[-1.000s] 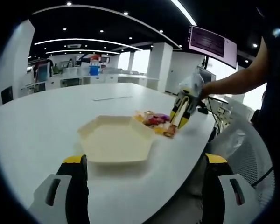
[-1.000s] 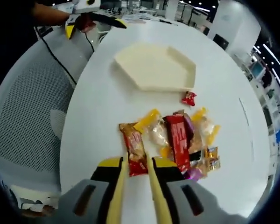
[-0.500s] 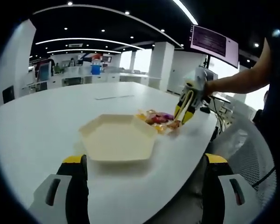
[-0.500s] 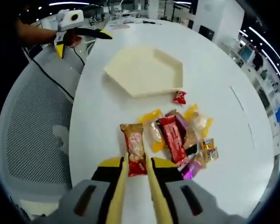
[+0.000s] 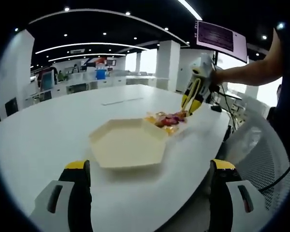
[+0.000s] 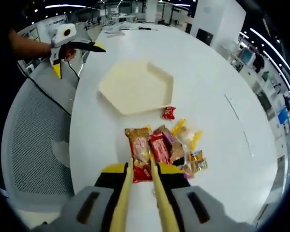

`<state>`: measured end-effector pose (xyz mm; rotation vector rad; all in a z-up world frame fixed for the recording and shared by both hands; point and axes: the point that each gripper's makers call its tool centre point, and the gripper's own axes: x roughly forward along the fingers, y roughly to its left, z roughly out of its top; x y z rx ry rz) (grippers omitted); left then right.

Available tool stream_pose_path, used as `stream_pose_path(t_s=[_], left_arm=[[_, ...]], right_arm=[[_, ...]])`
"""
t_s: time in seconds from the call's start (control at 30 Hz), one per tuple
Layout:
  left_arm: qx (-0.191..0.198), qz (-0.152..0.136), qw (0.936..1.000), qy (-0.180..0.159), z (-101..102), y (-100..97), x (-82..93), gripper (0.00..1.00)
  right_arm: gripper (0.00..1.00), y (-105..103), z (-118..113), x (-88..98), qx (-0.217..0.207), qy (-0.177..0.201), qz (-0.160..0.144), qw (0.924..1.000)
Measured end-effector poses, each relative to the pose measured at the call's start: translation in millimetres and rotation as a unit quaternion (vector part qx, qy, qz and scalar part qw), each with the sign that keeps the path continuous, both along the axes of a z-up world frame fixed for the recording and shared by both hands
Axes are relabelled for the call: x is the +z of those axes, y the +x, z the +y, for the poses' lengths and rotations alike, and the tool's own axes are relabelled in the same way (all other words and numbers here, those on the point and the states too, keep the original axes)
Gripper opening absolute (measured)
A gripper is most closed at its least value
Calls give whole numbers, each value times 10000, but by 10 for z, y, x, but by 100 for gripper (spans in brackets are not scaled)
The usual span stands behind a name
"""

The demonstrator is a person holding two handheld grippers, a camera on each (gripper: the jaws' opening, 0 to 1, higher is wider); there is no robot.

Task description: Place the target food into the container with the food tongs after gripping and lifting it, then release it inside without dropping or visibly crushing the food.

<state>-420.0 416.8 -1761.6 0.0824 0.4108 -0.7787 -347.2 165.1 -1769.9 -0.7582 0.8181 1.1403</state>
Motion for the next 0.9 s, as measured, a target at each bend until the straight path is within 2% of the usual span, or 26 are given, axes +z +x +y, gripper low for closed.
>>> stream_pose_path(t_s=[0.47,0.9], left_arm=[[-4,-33,10000,26,-13,4,4,100],[78,-13,10000,-35,6,19,13,100]], right_arm=[[22,116,214,220,-44,75,-147,9999],[22,249,785,387,284,89,-276,9992]])
